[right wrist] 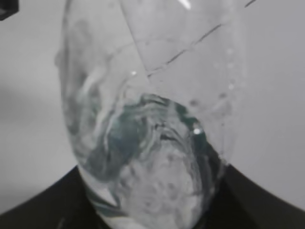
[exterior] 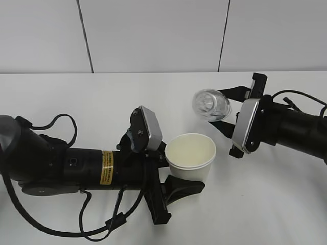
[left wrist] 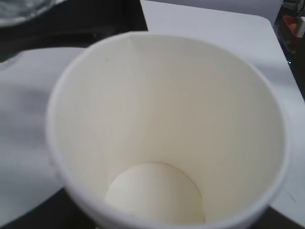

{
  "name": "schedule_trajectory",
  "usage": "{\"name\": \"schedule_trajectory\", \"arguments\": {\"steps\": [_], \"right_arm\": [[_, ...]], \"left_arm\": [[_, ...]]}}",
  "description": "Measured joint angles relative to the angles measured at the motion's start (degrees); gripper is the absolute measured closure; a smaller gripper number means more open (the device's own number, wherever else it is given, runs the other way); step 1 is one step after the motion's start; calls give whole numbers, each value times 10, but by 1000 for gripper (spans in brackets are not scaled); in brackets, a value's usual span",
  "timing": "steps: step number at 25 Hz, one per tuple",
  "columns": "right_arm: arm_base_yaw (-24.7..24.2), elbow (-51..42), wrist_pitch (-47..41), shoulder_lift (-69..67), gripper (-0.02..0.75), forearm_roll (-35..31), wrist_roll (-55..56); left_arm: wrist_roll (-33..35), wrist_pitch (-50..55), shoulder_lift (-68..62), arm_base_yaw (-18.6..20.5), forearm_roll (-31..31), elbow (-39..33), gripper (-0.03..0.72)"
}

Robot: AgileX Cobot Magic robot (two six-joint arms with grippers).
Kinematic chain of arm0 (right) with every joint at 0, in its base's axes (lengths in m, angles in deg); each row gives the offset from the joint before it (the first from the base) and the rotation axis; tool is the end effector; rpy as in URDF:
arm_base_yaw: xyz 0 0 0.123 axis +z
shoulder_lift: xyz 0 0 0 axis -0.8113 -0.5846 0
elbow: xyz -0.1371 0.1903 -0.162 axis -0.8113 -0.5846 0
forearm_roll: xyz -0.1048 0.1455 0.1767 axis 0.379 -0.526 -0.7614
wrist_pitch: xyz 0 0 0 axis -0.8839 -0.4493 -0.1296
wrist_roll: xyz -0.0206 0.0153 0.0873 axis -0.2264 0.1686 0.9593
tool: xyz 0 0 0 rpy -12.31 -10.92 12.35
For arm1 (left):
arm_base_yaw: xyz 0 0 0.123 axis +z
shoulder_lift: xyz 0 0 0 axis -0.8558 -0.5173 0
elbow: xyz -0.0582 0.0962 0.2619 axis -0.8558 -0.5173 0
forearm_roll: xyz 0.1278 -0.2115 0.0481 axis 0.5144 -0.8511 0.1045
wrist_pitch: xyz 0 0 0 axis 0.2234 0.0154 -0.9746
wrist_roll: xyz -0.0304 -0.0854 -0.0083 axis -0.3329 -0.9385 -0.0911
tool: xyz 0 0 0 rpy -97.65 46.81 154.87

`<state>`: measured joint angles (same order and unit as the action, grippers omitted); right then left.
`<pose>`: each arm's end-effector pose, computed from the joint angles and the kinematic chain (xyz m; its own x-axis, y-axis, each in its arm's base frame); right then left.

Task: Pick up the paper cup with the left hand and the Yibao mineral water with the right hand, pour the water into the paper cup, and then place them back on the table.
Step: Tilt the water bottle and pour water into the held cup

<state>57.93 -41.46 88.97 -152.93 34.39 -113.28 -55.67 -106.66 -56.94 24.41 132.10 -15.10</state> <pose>0.3291 0.0801 0.1470 0.5335 -0.6459 -0.5461 -0.4574 0.3227 -0.8286 0.2480 -0.2427 0.1098 -0.0686 0.3221 -0.9442 0.9801 0.1986 -0.0035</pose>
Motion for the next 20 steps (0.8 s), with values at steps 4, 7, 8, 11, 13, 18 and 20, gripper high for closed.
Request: {"name": "schedule_trajectory", "arguments": {"steps": [4,7,8,11,13,18,20], "right_arm": [[0,-1,-1,0,356,24,-50],[0,-1,-1,0,356,32,-80],[0,-1,-1,0,356,33,-87],[0,-2,-1,0,356,33,-136],[0,-2,-1,0,356,34,-174],[0,-2,-1,0,356,34,-214],[0,-2,-1,0,357,34,-227]], "left_arm": [[0,0,0,0,0,0,265],[0,0,0,0,0,0,265],[0,0,0,0,0,0,265],[0,0,0,0,2,0,265],[0,0,0,0,16,0,265],[0,0,0,0,71,0,265],[0,4,0,0,75,0,265]]}}
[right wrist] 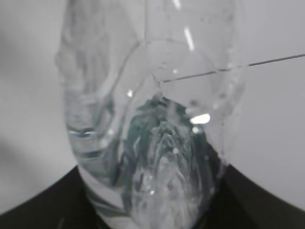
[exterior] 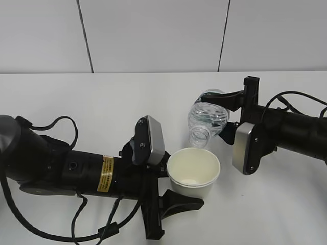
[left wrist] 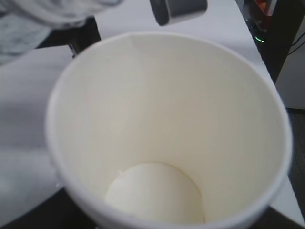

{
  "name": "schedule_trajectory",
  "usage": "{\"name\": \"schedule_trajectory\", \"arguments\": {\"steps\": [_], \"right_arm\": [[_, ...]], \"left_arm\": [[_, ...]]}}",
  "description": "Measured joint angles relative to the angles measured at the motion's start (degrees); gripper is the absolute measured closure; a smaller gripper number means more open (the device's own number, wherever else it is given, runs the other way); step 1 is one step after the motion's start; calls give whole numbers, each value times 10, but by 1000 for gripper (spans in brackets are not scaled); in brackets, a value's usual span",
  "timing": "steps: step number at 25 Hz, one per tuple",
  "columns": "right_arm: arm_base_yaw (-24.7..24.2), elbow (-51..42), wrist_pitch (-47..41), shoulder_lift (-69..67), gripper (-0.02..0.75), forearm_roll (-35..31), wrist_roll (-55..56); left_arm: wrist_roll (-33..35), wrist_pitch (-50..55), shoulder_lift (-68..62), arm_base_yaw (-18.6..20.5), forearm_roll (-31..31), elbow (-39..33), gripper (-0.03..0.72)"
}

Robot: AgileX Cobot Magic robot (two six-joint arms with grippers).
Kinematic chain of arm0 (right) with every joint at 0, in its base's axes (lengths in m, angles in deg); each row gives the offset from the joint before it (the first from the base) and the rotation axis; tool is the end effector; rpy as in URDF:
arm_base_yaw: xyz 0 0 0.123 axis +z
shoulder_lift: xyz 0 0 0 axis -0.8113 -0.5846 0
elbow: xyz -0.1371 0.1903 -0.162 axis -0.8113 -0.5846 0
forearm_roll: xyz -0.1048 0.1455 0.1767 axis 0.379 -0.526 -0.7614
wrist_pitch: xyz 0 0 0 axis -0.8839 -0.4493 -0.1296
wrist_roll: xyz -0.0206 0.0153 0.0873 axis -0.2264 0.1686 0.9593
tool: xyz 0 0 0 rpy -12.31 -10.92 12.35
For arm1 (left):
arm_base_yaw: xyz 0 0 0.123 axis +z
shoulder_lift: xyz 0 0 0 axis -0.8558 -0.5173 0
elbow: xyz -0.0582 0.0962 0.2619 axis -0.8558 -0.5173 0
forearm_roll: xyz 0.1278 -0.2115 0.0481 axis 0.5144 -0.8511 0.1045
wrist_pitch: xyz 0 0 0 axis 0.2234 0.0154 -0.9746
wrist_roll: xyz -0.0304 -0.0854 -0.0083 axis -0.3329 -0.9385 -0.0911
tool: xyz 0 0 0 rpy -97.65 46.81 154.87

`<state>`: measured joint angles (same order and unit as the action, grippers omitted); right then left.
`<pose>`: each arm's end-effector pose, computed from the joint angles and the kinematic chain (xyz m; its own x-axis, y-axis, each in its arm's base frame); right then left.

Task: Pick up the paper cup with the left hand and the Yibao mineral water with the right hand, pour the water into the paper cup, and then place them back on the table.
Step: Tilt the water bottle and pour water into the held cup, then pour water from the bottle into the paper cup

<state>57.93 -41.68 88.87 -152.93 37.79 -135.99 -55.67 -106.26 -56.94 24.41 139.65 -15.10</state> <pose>0.3248 0.0830 0.1446 0.7054 -0.6889 -0.1668 -0.2207 0.0101 -0.9753 0.2390 -0.2426 0.1059 0.0008 0.3736 -0.9276 0.9961 0.0811 0.0335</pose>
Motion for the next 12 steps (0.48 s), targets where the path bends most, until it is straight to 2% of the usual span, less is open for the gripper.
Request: {"name": "schedule_trajectory", "arguments": {"steps": [6,12], "right_arm": [[0,10,0,0,357,0,-21],[0,16,1,0,357,0,-51]], "left_arm": [[0,30,0,0,-4,0,265],[0,32,0,0,-55,0,265]]}}
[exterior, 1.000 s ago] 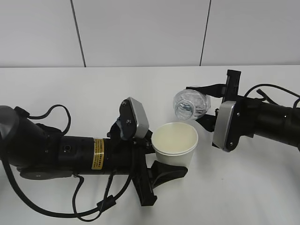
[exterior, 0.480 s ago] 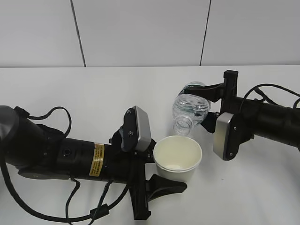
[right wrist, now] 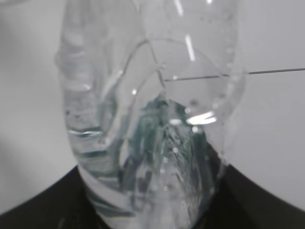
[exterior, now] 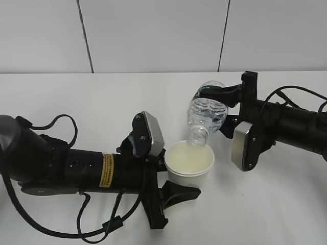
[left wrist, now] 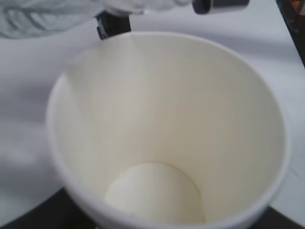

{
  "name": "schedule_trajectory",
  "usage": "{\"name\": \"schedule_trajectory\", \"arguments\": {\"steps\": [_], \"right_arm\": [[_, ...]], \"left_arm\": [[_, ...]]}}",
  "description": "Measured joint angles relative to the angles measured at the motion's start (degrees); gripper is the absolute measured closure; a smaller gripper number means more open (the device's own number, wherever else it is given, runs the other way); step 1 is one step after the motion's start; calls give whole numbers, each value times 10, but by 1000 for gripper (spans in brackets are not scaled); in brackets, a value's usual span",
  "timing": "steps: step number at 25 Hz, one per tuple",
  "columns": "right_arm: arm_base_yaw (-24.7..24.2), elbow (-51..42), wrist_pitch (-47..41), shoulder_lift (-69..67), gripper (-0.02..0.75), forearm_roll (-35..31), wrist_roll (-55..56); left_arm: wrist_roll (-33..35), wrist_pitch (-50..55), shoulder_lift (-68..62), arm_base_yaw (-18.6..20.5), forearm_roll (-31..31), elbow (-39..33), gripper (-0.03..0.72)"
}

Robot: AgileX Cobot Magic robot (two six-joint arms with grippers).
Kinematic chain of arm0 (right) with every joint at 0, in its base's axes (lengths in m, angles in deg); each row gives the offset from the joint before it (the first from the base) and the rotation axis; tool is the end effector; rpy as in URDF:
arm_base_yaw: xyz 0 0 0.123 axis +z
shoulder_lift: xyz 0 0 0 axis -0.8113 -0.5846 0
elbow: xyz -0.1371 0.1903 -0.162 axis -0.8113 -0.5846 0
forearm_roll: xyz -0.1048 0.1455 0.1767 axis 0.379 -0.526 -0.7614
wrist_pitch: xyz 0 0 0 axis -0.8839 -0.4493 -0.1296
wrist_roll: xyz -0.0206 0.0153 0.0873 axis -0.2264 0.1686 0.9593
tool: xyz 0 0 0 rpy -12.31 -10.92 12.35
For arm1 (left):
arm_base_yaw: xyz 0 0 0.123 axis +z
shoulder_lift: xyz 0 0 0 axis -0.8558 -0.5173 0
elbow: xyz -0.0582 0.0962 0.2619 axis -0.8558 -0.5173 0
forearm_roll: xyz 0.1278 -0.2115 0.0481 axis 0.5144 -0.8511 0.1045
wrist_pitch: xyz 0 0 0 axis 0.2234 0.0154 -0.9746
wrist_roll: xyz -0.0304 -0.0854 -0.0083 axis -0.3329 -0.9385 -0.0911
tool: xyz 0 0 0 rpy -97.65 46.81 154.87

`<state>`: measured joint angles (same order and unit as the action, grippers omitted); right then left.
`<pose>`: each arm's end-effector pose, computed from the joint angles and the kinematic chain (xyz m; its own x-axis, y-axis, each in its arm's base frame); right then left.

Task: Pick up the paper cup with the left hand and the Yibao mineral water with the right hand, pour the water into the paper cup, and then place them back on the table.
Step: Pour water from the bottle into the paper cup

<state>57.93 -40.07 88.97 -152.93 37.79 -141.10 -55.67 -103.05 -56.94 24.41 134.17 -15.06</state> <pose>0.3312 0.0835 0.1503 0.7247 -0.6864 -0.0603 -0.1282 -0.0483 -0.9906 0.2473 -0.2406 0.1041 -0.0593 0.3891 -0.9193 0.9824 0.1863 0.0155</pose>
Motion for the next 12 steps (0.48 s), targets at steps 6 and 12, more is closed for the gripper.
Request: {"name": "schedule_trajectory", "arguments": {"steps": [6,12], "right_arm": [[0,0,0,0,357,0,-38],[0,7,0,0,357,2,-54]], "left_arm": [[0,1,0,0,-6,0,265],[0,1,0,0,-2,0,265]]}}
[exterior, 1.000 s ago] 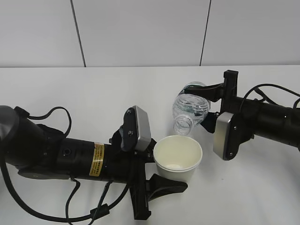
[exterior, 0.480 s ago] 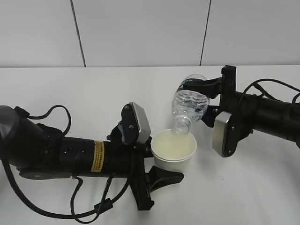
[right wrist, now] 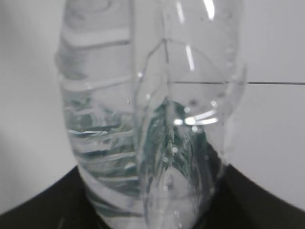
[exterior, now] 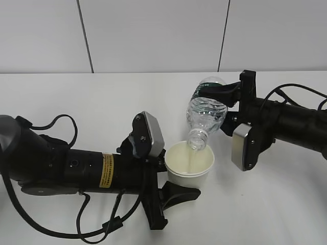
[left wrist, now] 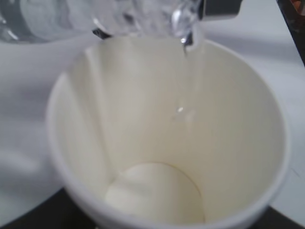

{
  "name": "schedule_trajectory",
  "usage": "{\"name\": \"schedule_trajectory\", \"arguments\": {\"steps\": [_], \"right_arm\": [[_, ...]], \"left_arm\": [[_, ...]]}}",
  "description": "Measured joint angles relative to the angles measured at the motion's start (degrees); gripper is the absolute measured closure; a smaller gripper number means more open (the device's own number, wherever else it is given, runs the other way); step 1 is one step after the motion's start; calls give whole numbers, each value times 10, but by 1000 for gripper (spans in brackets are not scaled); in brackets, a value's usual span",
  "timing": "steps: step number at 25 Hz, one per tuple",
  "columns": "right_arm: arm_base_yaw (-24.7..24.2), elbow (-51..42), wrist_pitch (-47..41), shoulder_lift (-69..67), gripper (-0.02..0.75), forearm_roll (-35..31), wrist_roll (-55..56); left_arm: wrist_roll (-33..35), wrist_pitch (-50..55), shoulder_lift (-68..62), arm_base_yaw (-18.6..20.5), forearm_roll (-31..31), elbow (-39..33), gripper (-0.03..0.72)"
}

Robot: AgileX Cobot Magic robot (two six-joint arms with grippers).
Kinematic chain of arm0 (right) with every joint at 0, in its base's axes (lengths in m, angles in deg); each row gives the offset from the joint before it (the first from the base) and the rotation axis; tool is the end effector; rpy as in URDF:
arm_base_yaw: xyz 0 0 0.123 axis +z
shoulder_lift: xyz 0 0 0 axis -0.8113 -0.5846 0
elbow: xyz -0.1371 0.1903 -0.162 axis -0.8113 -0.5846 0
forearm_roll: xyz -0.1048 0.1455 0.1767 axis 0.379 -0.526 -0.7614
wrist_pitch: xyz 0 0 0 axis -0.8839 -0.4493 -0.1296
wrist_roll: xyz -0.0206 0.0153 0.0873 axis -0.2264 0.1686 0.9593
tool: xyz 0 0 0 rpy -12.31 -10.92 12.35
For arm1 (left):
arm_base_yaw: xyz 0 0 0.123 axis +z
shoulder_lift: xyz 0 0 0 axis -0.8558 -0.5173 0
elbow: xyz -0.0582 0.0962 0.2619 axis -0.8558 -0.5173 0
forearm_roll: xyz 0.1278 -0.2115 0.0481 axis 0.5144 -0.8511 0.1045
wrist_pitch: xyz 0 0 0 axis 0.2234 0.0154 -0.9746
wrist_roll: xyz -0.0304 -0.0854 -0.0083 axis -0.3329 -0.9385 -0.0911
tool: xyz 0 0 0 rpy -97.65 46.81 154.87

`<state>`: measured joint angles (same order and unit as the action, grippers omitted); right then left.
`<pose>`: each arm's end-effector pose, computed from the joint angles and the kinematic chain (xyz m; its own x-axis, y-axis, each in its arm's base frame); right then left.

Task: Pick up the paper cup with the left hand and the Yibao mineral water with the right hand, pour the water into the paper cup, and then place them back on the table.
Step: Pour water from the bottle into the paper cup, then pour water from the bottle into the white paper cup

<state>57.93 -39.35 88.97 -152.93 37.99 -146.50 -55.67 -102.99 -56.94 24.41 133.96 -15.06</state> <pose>0.3337 0.0839 0.1527 0.7351 -0.6765 0.0430 -0.0465 -0.1137 -0.9924 0.2475 -0.2406 0.1041 -0.0616 0.3887 -0.9193 0.9817 0.1899 0.0145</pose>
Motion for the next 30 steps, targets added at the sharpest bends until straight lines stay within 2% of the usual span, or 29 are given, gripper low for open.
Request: {"name": "schedule_trajectory", "arguments": {"steps": [15,30], "right_arm": [[0,3,1,0,358,0,-55],[0,3,2,0,358,1,-71]], "left_arm": [[0,-17,0,0,35,0,265],[0,-15,0,0,35,0,265]]}}
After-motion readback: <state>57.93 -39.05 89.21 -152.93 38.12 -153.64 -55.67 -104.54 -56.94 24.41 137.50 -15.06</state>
